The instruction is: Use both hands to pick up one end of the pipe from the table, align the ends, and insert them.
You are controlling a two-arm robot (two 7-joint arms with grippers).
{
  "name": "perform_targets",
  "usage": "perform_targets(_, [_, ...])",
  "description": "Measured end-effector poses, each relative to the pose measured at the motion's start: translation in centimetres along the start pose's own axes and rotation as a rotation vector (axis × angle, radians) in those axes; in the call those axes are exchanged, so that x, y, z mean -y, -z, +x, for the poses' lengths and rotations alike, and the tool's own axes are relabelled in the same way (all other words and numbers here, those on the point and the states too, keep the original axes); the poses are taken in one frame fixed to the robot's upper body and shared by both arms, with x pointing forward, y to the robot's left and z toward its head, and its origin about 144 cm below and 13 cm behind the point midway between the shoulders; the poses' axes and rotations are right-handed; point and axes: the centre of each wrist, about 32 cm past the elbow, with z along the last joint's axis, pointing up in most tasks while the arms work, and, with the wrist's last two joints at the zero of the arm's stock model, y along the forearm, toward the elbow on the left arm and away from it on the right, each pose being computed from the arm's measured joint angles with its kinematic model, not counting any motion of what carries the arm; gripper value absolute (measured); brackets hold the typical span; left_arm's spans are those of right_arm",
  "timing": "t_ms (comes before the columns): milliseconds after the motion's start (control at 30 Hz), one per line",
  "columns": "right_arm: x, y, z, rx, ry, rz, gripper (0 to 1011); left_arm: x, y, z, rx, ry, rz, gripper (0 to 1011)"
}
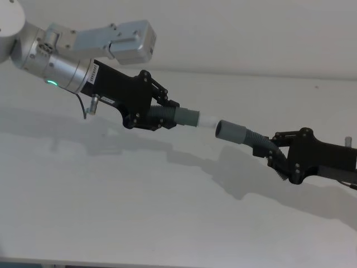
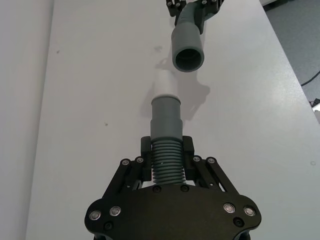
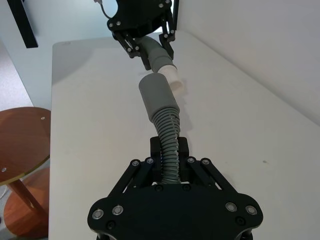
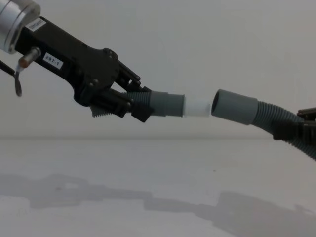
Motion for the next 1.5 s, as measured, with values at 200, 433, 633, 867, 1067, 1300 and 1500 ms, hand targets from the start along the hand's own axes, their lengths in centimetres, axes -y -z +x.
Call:
perform_targets(200, [0.0, 0.0, 0.0, 0.000, 0.000, 0.000, 178, -0.1, -0.4, -0.2, 0.007, 0.001, -0.001, 339])
perform_targets(433, [0.0, 0.0, 0.0, 0.000, 0.000, 0.000, 178, -0.4, -0.7, -0.4, 0.009, 0.000, 0.002, 339])
perform_targets(633, [0.0, 0.0, 0.0, 0.000, 0.000, 0.000, 178, -0.7, -0.9, -0.8, 0.007, -0.004, 0.012, 339])
perform_targets(867, [0.0, 0.0, 0.0, 0.000, 0.000, 0.000, 178, -1.0, -0.9, -1.1, 0.002, -0.008, 0.020, 339])
perform_targets(1067, [0.0, 0.0, 0.0, 0.000, 0.000, 0.000, 178, -1.2, -1.0, -1.3, 0.002, -0.009, 0.023, 339])
perform_targets(1300, [0.0, 0.0, 0.0, 0.000, 0.000, 0.000, 178, -1.3, -1.2, -1.3, 0.008, -0.008, 0.022, 339])
perform_targets(1500, [0.0, 0.0, 0.0, 0.000, 0.000, 0.000, 178, -1.2, -1.6, -1.1, 0.020, -0.005, 0.017, 339])
